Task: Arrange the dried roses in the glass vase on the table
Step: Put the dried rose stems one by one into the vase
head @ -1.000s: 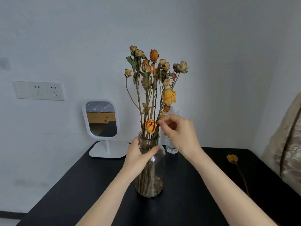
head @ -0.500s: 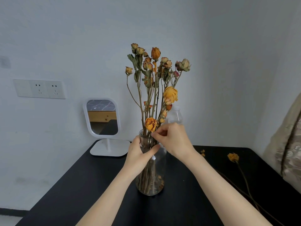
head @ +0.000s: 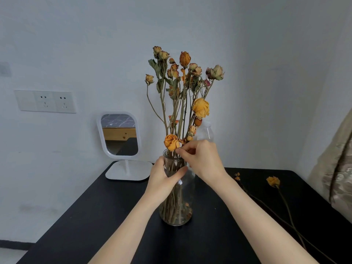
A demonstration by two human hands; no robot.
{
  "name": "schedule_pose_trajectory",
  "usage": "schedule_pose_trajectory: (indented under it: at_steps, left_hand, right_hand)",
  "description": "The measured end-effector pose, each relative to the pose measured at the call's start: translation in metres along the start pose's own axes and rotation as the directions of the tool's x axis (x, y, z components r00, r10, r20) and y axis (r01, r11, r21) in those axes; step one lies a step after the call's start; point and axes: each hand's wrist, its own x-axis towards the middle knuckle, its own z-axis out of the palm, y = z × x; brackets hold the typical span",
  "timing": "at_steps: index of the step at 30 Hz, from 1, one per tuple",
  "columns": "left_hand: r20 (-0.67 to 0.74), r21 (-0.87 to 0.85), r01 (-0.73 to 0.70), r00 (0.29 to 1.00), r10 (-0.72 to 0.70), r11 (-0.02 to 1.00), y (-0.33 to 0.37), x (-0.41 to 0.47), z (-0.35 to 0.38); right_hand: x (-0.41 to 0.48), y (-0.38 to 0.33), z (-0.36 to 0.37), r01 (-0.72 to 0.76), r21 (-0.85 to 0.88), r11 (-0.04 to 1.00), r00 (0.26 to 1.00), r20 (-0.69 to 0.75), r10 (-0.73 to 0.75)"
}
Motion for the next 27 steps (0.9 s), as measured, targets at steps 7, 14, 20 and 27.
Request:
schedule_pose_trajectory:
  at_steps: [7,14,20,27]
  left_hand:
    - [0.008,0.019,-0.001,1.000,0.001,1.000,-0.001,0.000,0.000]
    - [0.101,-0.011,0.075,0.992,-0.073,0.997,0.000,0.003,-0.005]
    - [0.020,-0.010,0.093,0.995,-0.093,0.996,-0.001,-0.006,0.001]
    - [-0.398,-0.151,0.116,0.902,-0.168,0.982,0.002,-0.072,0.026]
  right_hand:
    - [-0.012,0.009,-0.007,-0.029,0.010,1.000,0.999,-0.013,0.029]
    - [-0.032,0.036,-0.028,-0.136,0.014,0.991,0.991,0.003,0.136]
    - [-0.050,0.056,-0.039,-0.205,0.016,0.979,0.979,0.018,0.205]
    - [-0.080,0.086,-0.057,-0.329,-0.079,0.941,0.942,0.037,0.332]
